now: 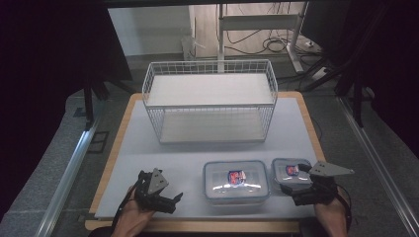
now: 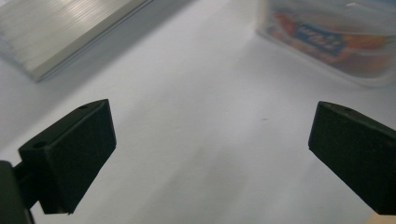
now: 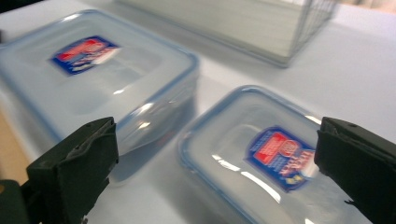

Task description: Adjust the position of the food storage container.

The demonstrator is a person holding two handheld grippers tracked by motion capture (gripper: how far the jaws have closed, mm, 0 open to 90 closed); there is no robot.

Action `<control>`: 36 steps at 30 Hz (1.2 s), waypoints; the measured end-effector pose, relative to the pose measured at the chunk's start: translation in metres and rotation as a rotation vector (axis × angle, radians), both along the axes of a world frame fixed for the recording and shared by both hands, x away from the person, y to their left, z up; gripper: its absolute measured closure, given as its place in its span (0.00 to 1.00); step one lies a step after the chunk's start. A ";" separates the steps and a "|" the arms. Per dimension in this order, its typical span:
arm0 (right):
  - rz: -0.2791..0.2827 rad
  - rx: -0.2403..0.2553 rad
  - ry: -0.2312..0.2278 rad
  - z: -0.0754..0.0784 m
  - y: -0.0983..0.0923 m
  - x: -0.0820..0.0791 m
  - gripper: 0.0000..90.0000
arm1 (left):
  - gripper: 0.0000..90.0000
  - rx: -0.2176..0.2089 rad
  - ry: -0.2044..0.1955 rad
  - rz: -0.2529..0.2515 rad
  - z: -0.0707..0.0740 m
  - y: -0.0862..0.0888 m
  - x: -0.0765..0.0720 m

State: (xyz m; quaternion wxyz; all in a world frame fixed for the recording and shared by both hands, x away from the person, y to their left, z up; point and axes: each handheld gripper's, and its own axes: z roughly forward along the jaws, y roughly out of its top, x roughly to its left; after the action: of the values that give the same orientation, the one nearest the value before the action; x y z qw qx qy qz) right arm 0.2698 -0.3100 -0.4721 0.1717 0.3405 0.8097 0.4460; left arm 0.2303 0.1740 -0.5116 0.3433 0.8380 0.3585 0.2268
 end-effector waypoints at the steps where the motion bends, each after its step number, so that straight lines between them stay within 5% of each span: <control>1: -0.010 -0.001 -0.004 -0.001 0.000 0.000 0.00 | 0.01 -0.004 0.002 0.006 0.000 0.002 0.002; 6: -0.023 -0.011 -0.024 -0.002 0.004 0.001 0.00 | 0.02 -0.019 -0.048 0.009 -0.001 0.010 0.002; 25: -0.065 -0.044 -0.011 -0.002 0.007 0.001 0.00 | 0.04 -0.035 -0.022 0.006 0.000 0.006 0.003; 36: -0.132 -0.047 -0.007 0.000 0.015 0.000 0.00 | 0.04 -0.097 -0.010 0.020 0.000 0.006 0.004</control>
State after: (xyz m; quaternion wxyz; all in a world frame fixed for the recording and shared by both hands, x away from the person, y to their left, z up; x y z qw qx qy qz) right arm 0.2696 -0.2946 -0.4725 0.2114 0.3873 0.7953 0.4157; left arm 0.2341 0.1802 -0.5121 0.3833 0.8155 0.3757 0.2168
